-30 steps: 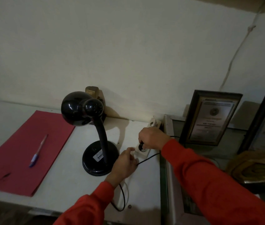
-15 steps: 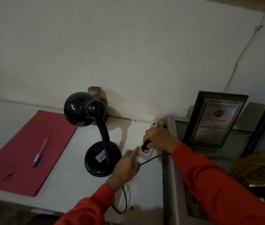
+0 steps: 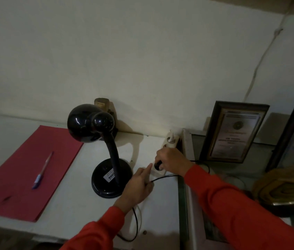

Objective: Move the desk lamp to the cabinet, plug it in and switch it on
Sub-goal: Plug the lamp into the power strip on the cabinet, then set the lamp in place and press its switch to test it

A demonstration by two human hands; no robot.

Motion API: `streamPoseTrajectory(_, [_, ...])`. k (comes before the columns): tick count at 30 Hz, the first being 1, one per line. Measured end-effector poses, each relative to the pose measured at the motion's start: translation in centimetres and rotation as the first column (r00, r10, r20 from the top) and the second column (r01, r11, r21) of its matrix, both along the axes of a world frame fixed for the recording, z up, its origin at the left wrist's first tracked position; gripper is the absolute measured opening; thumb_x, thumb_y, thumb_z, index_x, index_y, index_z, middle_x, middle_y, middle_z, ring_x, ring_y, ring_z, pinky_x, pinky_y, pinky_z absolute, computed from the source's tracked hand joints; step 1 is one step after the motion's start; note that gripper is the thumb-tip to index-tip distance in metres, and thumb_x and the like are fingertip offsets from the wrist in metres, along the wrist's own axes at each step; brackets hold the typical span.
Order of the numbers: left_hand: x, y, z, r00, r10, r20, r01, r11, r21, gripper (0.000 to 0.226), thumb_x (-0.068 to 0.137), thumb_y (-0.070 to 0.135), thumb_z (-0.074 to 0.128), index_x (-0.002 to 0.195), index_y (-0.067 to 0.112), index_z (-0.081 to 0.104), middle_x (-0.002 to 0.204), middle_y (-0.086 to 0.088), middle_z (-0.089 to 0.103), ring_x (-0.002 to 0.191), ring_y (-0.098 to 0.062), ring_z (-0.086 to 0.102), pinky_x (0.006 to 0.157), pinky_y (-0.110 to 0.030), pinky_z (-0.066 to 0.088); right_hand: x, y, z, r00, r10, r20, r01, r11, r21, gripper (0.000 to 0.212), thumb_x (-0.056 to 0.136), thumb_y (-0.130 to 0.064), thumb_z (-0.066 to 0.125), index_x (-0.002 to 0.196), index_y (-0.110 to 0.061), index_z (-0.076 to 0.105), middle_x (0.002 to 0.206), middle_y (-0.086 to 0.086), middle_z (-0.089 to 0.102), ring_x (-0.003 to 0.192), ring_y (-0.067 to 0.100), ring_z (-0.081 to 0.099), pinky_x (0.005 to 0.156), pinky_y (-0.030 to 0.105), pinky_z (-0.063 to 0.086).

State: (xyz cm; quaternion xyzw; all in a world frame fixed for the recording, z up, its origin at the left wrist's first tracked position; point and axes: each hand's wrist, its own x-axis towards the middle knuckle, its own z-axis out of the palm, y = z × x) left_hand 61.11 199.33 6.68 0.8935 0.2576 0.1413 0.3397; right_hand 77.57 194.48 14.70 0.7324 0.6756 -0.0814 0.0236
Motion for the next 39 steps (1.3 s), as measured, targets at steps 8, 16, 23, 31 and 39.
streamPoseTrajectory(8, [-4.7, 0.1, 2.2, 0.991, -0.103, 0.079, 0.095, 0.990, 0.103, 0.028, 0.090, 0.016, 0.051, 0.116, 0.010, 0.060, 0.109, -0.007, 0.059, 0.097, -0.020, 0.056, 0.088, -0.026, 0.045, -3.0, 0.1, -0.2, 0.989, -0.019, 0.145, 0.002, 0.993, 0.115, 0.038, 0.083, -0.022, 0.058, 0.119, -0.011, 0.062, 0.117, 0.011, 0.060, 0.109, 0.031, 0.049, 0.088, 0.039, 0.041])
streamPoseTrajectory(16, [-13.5, 2.9, 1.7, 0.988, 0.027, 0.155, -0.054, 0.983, 0.173, 0.027, 0.077, 0.015, 0.052, 0.099, 0.015, 0.068, 0.098, -0.006, 0.064, 0.087, -0.019, 0.057, 0.073, -0.034, 0.051, -12.2, 0.7, -2.3, 0.720, -0.296, -0.628, 0.330, 0.942, -0.065, 0.078, 0.074, -0.034, 0.075, 0.141, -0.022, 0.038, 0.139, 0.005, 0.047, 0.129, 0.021, 0.046, 0.106, 0.033, 0.043])
streamPoseTrajectory(23, [-13.8, 8.3, 0.2, 0.997, 0.061, -0.047, -0.058, 0.996, 0.063, 0.095, 0.070, 0.033, 0.076, 0.146, 0.011, 0.023, 0.154, -0.016, 0.017, 0.140, -0.031, 0.022, 0.113, -0.038, 0.024, -16.1, -0.2, -5.6, 0.780, -0.365, -0.508, 0.442, 0.896, 0.034, 0.097, 0.067, -0.049, 0.075, 0.146, -0.025, 0.022, 0.146, 0.001, 0.027, 0.131, 0.021, 0.038, 0.106, 0.033, 0.043])
streamPoseTrajectory(31, [-11.9, 10.6, -1.6, 0.971, 0.086, -0.222, -0.068, 0.994, 0.089, 0.109, 0.063, 0.062, 0.073, 0.148, 0.018, 0.020, 0.156, -0.016, 0.018, 0.137, -0.037, 0.028, 0.112, -0.048, 0.028, -14.6, 1.5, -6.6, 0.813, -0.426, -0.398, 0.514, 0.845, 0.146, 0.077, 0.076, -0.040, 0.073, 0.140, -0.023, 0.035, 0.142, 0.000, 0.041, 0.132, 0.020, 0.039, 0.107, 0.037, 0.041])
streamPoseTrajectory(39, [-8.8, 11.4, -1.2, 0.980, 0.085, -0.178, -0.059, 0.987, 0.148, 0.094, 0.067, 0.046, 0.074, 0.145, 0.018, 0.030, 0.148, -0.016, 0.031, 0.128, -0.034, 0.040, 0.104, -0.047, 0.040, -11.4, 2.3, -5.9, 0.686, -0.524, -0.505, 0.641, 0.764, 0.079, 0.067, 0.081, -0.014, 0.070, 0.139, -0.021, 0.037, 0.141, 0.000, 0.045, 0.128, 0.022, 0.048, 0.103, 0.038, 0.045])
